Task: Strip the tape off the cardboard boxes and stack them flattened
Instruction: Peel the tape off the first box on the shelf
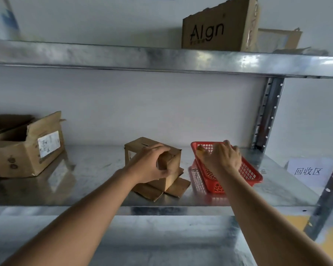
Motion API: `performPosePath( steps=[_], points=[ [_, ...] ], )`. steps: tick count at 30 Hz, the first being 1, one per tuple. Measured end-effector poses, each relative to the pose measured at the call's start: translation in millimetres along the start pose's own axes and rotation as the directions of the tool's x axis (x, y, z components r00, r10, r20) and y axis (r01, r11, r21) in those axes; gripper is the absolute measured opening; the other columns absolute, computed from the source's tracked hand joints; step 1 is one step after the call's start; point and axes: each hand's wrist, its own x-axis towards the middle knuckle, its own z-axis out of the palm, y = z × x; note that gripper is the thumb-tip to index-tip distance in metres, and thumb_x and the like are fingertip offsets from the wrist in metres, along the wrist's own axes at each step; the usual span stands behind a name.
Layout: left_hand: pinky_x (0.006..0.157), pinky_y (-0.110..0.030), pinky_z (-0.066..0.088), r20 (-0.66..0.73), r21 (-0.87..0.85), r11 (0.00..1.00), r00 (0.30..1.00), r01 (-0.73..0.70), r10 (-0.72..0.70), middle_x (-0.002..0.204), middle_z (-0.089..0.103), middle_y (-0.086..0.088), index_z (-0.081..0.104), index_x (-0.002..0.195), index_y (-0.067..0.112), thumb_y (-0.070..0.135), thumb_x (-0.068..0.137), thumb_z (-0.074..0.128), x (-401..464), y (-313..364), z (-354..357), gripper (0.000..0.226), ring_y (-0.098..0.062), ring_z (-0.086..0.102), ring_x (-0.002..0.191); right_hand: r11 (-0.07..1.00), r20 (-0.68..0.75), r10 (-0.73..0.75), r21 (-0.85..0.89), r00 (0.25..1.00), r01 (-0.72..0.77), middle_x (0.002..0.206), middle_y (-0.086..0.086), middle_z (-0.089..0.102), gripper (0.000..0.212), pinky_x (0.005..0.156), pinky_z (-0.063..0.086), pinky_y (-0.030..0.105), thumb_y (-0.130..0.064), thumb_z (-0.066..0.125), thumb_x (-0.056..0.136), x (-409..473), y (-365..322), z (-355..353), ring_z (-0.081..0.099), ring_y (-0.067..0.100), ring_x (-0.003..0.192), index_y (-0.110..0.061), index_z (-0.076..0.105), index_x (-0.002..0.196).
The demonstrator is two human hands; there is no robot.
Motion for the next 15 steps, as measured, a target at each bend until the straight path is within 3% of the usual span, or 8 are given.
performPosePath(
  steps=[2,5,8,10,12,15],
  points=[
    [0.106,-0.025,0.042,0.052,0.011,1.000,0.999,0.006,-0.006,0.151,0.052,0.009,0.048,0.152,0.022,0.064,0.080,0.078,-1,-7,-9,0.089,-0.011,0.050,0.134,0.995,-0.134,-0.073,-0.071,0.988,0.064,0.111,0.006,0.060,0.044,0.089,0.051,0.044,-0.052,0.054,0.094,2,-6,-4,0.056,0.031,0.102,-0.015,0.072,0.110],
    [0.102,-0.021,0.039,0.088,0.022,1.000,0.996,0.010,-0.012,0.150,0.054,0.011,0.049,0.151,0.028,0.061,0.080,0.080,0,-15,-13,0.085,-0.009,0.050,0.133,0.968,-0.189,-0.204,0.107,0.960,0.227,0.118,0.004,0.060,0.026,0.078,0.051,0.037,-0.033,0.062,0.095,3,-17,-5,0.056,0.027,0.105,-0.020,0.074,0.114],
    [0.105,-0.028,0.044,0.087,0.035,0.999,0.996,0.026,-0.028,0.146,0.057,0.010,0.052,0.148,0.029,0.063,0.079,0.079,4,-13,-11,0.082,-0.013,0.053,0.131,0.840,-0.210,-0.432,0.260,0.877,0.476,0.125,-0.003,0.061,0.022,0.077,0.058,0.031,-0.022,0.061,0.098,-2,-31,-5,0.060,0.018,0.109,-0.026,0.074,0.115],
    [0.106,-0.034,0.049,0.060,0.074,0.997,0.998,0.017,-0.021,0.141,0.058,0.010,0.056,0.143,0.028,0.065,0.078,0.078,7,-12,-9,0.078,-0.015,0.054,0.127,0.759,-0.203,-0.547,0.290,0.812,0.583,0.120,-0.008,0.064,0.022,0.078,0.060,0.030,-0.023,0.060,0.099,-5,-39,-6,0.062,0.011,0.102,-0.030,0.074,0.114],
    [0.103,-0.034,0.051,0.019,0.105,0.995,1.000,-0.001,-0.001,0.133,0.056,0.009,0.060,0.137,0.026,0.066,0.077,0.078,9,-13,-7,0.074,-0.014,0.055,0.119,0.700,-0.139,-0.582,0.414,0.801,0.581,0.108,-0.016,0.066,0.021,0.076,0.056,0.025,-0.025,0.062,0.099,-9,-47,-7,0.064,0.002,0.089,-0.034,0.075,0.112],
    [0.103,-0.033,0.050,-0.002,0.106,0.994,1.000,0.001,0.000,0.124,0.048,0.010,0.060,0.134,0.023,0.072,0.073,0.078,9,-19,-8,0.081,-0.011,0.052,0.112,0.701,0.042,-0.588,0.525,0.808,0.483,0.103,-0.016,0.070,0.020,0.076,0.053,0.025,-0.044,0.066,0.095,-15,-58,-2,0.067,0.002,0.087,-0.033,0.077,0.108]
  ],
)
